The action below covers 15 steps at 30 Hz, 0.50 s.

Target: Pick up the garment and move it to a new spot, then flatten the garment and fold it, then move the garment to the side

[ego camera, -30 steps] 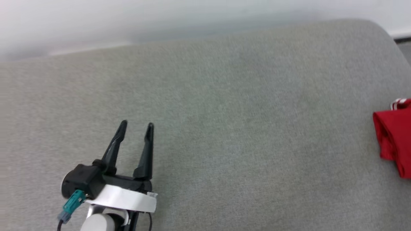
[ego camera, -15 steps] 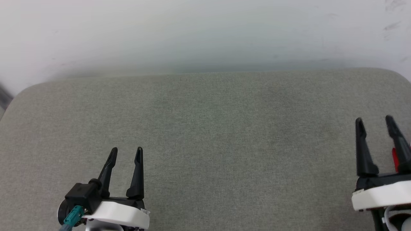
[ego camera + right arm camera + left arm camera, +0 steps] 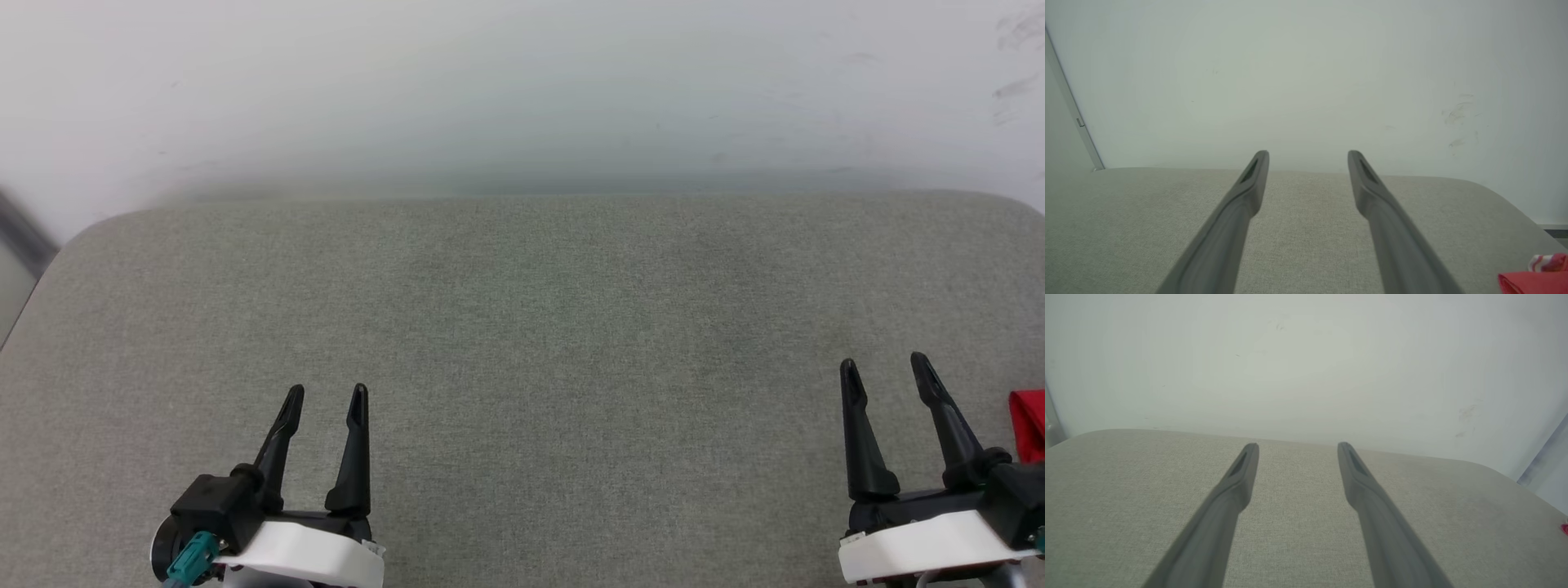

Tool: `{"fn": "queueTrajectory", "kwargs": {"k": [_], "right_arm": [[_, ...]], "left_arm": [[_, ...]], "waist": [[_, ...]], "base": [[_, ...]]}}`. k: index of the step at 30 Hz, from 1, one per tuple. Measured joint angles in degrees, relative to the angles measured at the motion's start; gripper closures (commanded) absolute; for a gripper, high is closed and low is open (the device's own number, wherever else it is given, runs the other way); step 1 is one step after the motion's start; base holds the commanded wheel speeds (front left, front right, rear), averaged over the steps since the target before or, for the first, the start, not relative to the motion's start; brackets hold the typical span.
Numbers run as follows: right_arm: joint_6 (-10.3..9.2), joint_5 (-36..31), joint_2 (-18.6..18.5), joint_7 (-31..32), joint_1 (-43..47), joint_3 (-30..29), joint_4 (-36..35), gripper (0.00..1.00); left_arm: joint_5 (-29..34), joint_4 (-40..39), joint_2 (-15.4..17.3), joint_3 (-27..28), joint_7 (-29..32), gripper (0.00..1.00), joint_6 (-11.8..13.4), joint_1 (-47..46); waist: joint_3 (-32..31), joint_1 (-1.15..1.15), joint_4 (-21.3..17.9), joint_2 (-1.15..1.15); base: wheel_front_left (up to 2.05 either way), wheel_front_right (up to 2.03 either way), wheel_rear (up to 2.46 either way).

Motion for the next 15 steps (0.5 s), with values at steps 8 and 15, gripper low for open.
{"fn": "queueTrajectory", "kwargs": {"k": [8,15], "right_arm": [[0.0,-0.13,0.19,-1.08,-0.26,0.13,1.74,0.0],[0.0,-0.02,0.26,-1.58,-0.26,0.58,2.11,0.0]], "left_arm": [[0.48,0.38,-0.03,-0.71,0.0,0.0,-0.13,0.48],[-0.23,0.4,-0.04,-0.82,0.0,0.0,-0.02,0.74]], "waist": [[-0.73,0.0,-0.36,0.0],[-0.83,0.01,-0.86,0.0]], "base": [[0.0,0.0,0.0],[0.0,0.0,0.0]]}}
